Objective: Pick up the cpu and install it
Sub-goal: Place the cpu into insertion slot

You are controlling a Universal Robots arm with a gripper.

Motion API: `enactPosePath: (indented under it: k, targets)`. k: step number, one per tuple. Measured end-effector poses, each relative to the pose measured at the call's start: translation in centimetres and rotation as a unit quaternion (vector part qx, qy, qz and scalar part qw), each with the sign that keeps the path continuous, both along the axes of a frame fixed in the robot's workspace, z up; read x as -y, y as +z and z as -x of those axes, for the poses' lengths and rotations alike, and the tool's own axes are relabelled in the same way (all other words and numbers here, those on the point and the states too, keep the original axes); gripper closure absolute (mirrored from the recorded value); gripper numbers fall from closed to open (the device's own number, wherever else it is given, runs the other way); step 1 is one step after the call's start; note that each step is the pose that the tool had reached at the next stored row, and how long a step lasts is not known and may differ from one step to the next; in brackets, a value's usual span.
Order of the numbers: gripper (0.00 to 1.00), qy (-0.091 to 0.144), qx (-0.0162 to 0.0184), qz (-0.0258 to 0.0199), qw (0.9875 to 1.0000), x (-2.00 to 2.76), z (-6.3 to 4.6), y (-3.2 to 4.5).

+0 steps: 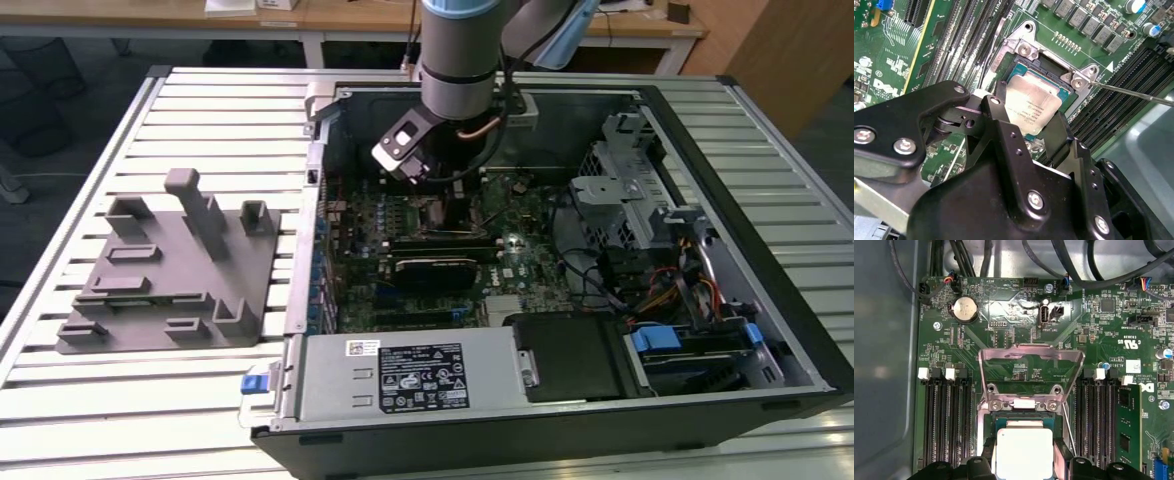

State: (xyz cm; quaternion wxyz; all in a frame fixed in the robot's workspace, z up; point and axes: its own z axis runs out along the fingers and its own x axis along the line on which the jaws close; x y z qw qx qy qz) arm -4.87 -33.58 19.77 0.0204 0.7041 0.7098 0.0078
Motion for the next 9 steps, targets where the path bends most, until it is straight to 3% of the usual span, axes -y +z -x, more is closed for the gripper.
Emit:
enactPosePath:
  k: [9]
  targets:
    - [0.46,-0.003,0.0,0.0,1.0,0.0,0.02,-0.31]
